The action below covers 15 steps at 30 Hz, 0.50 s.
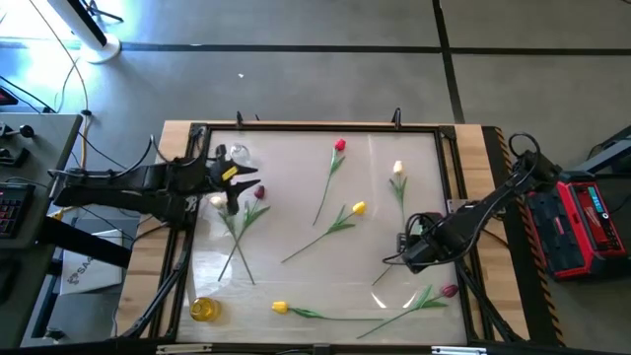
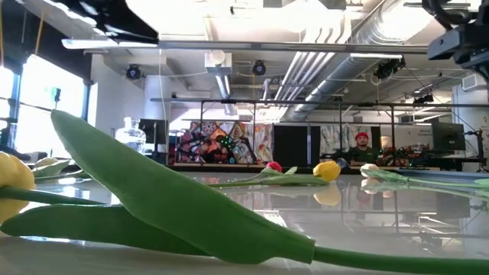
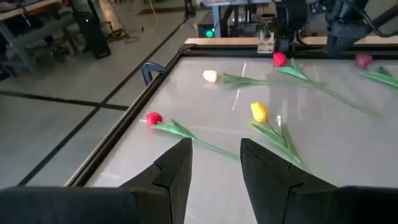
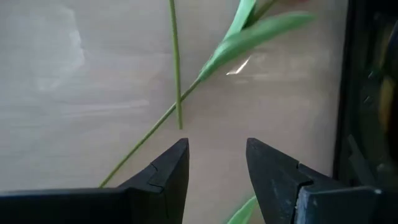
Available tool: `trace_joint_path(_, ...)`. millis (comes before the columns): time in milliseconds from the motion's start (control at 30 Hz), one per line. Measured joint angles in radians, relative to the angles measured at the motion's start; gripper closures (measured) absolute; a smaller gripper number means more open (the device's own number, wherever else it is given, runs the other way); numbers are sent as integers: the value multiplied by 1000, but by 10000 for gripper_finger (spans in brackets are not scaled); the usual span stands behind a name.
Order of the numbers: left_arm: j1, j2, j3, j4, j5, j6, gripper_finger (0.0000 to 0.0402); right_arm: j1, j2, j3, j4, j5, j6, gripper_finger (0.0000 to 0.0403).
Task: Sort flowers into vase by color
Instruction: Put the bottom red flower into the transparent vase
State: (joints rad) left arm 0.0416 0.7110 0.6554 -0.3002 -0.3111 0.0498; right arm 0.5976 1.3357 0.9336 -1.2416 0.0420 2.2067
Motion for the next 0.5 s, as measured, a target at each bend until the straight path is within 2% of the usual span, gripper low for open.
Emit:
trace_joint_path(200,68,170,85,-3,29,11,275,-43,0,0,-67,-1,-191,253)
trace_joint_path(400,71,227,222,-207,23,-221,275,-41,0,0,-51,-13,-252,253)
trace_joint_path(500,71,233,260,-328,28,-320,275,-41,0,0,-52,38,-264,253)
